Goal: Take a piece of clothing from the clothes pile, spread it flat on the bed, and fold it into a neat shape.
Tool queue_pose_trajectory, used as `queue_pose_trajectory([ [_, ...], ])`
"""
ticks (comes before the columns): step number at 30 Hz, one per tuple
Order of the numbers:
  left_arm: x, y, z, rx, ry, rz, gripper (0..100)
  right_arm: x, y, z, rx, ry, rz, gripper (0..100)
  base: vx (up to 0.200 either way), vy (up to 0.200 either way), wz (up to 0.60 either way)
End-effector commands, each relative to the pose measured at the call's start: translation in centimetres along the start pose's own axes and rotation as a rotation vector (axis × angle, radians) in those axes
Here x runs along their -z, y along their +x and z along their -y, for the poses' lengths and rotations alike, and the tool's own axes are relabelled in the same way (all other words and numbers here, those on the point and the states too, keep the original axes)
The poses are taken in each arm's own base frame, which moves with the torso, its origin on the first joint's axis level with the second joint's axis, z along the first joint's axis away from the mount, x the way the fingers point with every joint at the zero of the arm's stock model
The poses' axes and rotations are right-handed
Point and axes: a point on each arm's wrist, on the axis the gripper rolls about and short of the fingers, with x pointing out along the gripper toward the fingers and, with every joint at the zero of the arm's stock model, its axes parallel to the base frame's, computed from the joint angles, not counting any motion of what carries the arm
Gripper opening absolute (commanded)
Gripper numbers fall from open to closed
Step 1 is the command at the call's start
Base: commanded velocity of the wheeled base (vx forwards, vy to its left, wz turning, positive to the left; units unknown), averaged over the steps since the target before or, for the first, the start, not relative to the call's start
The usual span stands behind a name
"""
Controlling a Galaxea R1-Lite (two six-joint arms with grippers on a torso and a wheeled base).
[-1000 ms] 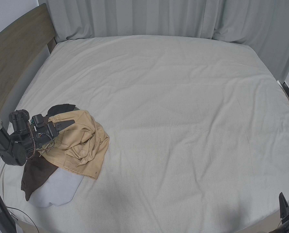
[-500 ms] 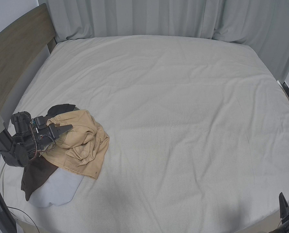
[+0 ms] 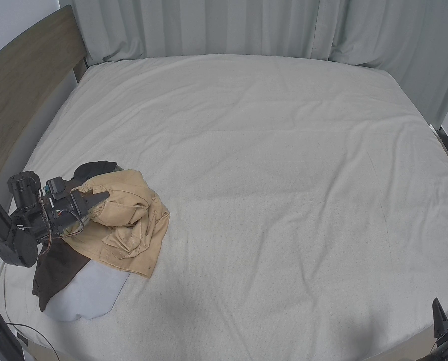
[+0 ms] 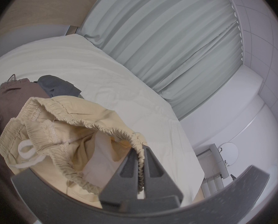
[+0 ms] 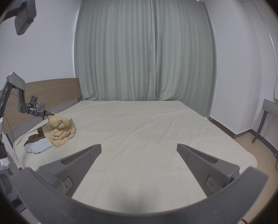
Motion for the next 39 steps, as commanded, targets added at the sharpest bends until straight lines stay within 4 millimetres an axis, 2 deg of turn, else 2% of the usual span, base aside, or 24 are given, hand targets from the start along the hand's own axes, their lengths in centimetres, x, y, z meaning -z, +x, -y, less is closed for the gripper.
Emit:
queue_pose_trajectory([
  [1,-0.7,-1.1,2.7,0.041,0.024,0.026,0,0.5,0.0,0.0,-0.001,-0.001,-0.001,100,0.000,0.000,0.00],
  [7,-0.9,-1.6,4.5,0.079,0.059,0.038,0,0.5,0.0,0.0,-0.001,-0.001,-0.001,100,0.000,0.000,0.00],
  [16,0.1,-1.6,7.6,0.153,0.087,0.009,0,0.5,0.0,0.0,-0.001,-0.001,-0.001,100,0.000,0.000,0.00],
  [25,1.3,-1.1,9.6,0.174,0.105,-0.001,0,0.5,0.0,0.0,-0.001,0.001,-0.001,100,0.000,0.000,0.00],
  [31,1.3,-1.2,10.7,0.208,0.131,0.023,0,0.5,0.0,0.0,-0.001,0.001,-0.001,100,0.000,0.000,0.00],
  [39,1.2,-0.9,11.4,0.167,0.116,0.097,0,0.5,0.0,0.0,-0.001,0.004,-0.001,100,0.000,0.000,0.00],
])
